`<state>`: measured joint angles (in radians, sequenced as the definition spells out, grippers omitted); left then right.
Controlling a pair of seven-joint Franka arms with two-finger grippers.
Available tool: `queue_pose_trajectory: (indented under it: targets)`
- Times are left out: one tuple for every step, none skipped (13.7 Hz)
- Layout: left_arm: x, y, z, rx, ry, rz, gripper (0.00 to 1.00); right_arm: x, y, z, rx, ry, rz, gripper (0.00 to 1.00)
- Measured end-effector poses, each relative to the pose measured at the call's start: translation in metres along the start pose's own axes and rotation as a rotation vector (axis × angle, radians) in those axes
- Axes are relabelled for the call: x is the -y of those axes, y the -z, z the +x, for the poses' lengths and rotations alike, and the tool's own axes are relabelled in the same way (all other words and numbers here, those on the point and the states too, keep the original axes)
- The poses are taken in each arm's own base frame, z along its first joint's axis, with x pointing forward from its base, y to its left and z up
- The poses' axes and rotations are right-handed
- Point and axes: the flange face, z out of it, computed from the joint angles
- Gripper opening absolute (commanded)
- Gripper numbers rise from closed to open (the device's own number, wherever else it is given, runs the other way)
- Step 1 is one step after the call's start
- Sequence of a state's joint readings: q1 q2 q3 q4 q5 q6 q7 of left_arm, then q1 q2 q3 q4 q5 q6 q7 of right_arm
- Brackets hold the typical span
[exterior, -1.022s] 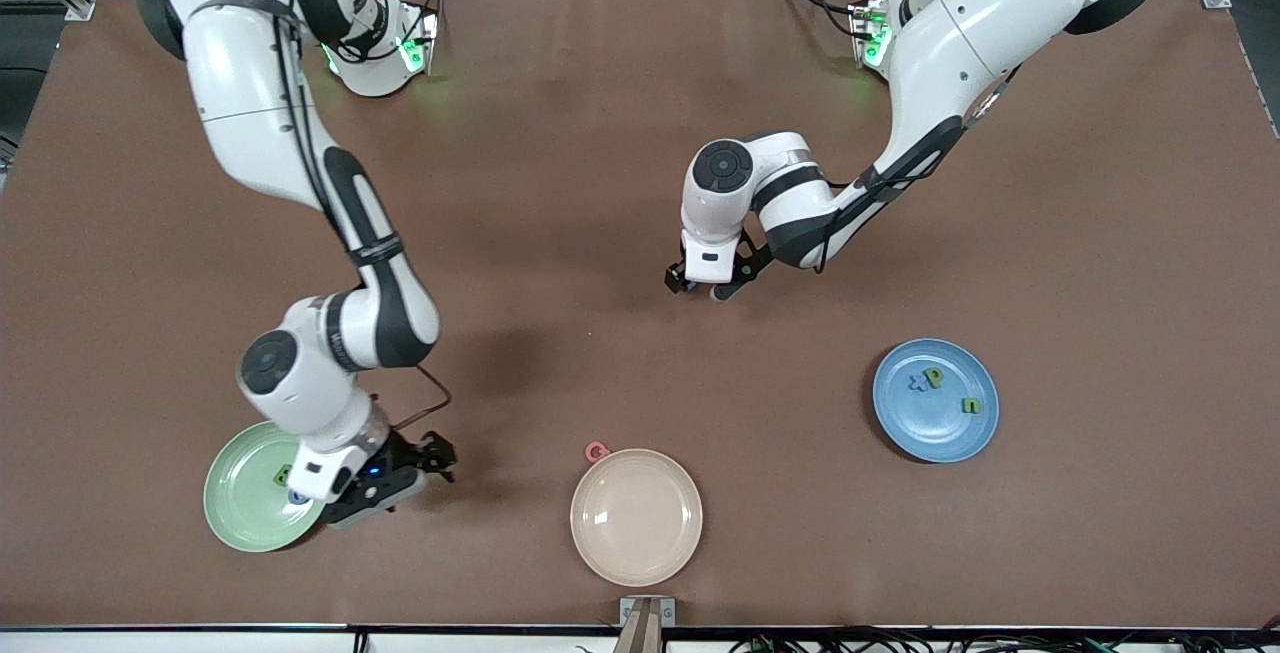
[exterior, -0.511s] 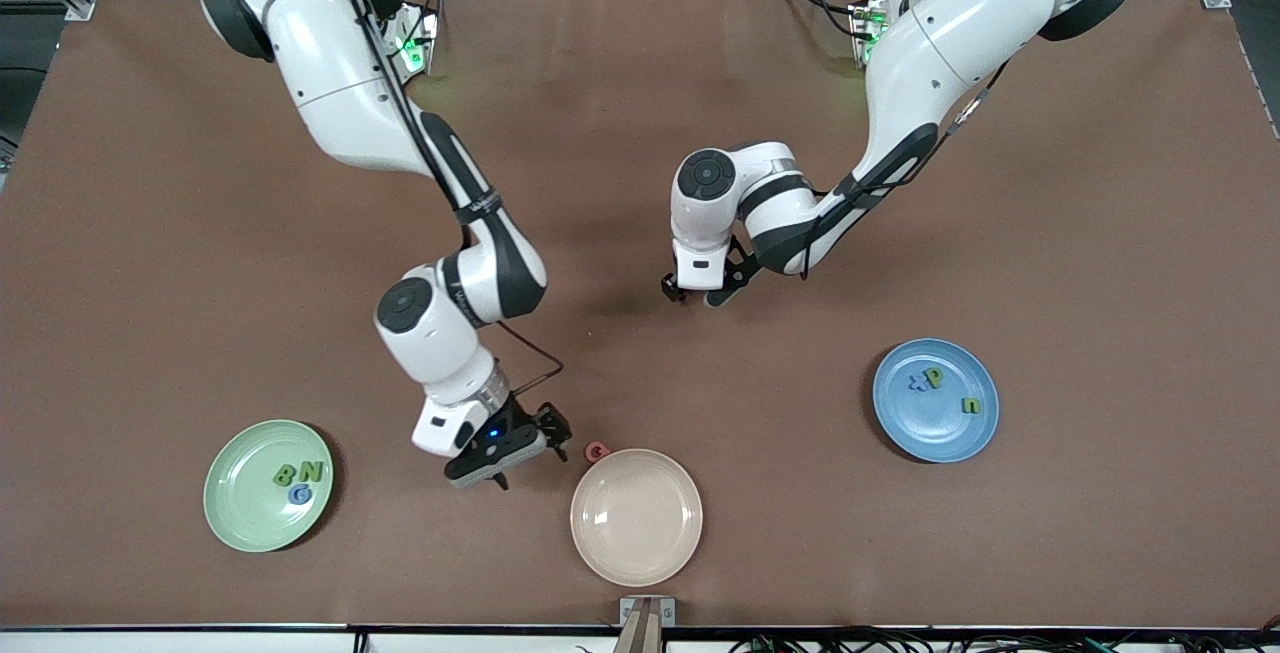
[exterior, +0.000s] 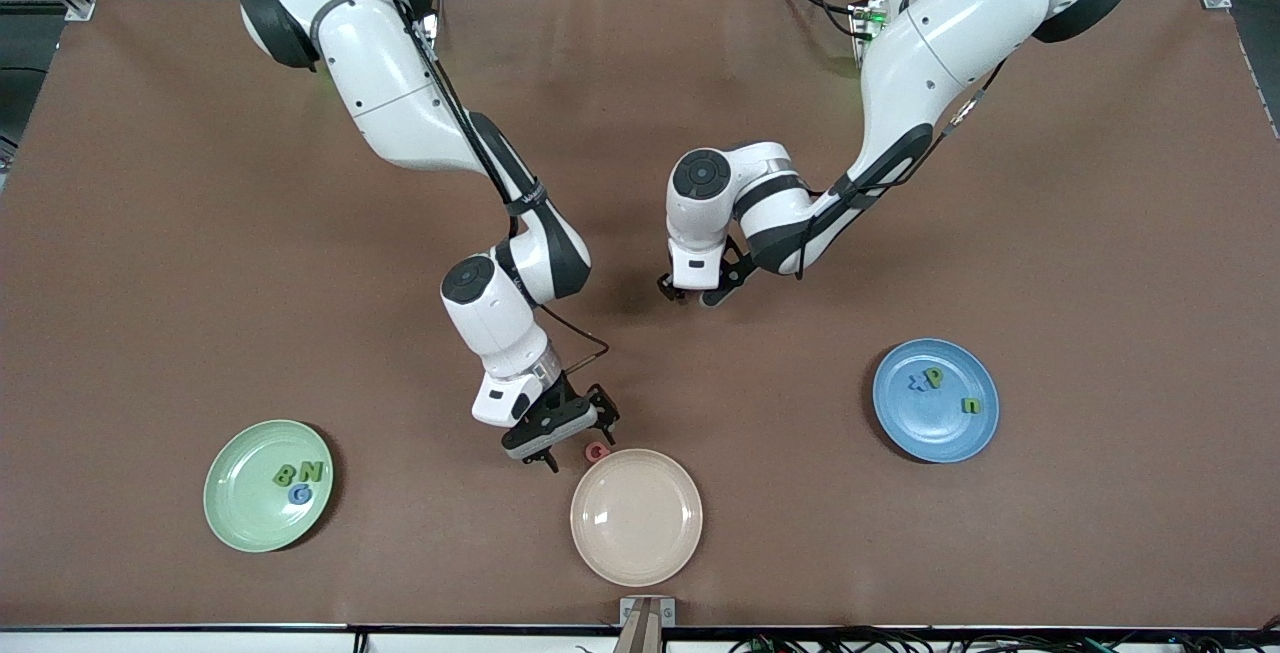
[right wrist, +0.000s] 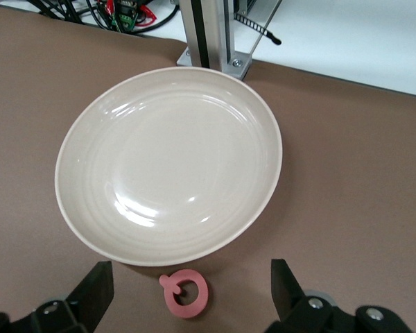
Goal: Sort upper and lower case letters into plates
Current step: 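Grasp the blue m with the left gripper while the right gripper reaches the Q, then carry the m to the blue plate and open the left gripper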
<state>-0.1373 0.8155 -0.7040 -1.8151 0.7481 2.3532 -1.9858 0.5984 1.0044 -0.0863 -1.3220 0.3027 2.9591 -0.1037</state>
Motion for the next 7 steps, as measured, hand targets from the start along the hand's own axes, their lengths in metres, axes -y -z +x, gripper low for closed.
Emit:
queue_pose_trajectory:
  targets:
    - [-0.001,0.001,-0.001,0.002,0.003,-0.002,0.09,-0.001,-0.005,-0.006,0.002,0.001,-0.003,1.0]
    - [-0.002,0.005,-0.001,0.002,0.006,-0.006,0.01,-0.002,-0.01,-0.01,0.0,0.001,-0.007,1.0]
    - [-0.003,0.005,-0.001,0.001,0.006,-0.005,0.01,-0.004,-0.015,-0.016,-0.005,0.002,-0.011,1.0]
    - [-0.003,0.004,0.001,0.003,0.01,-0.005,0.01,-0.004,-0.02,-0.021,-0.011,0.003,-0.015,1.0]
    - [-0.003,0.004,0.004,0.001,0.014,-0.003,0.01,-0.004,-0.024,-0.026,-0.011,0.005,-0.016,1.0]
    - [-0.003,0.004,0.013,-0.006,0.017,0.005,0.01,-0.002,-0.027,-0.029,-0.012,0.008,-0.016,1.0]
    - [-0.002,0.006,0.029,-0.02,0.015,0.021,0.01,0.0,-0.028,-0.031,-0.017,0.011,-0.016,1.0]
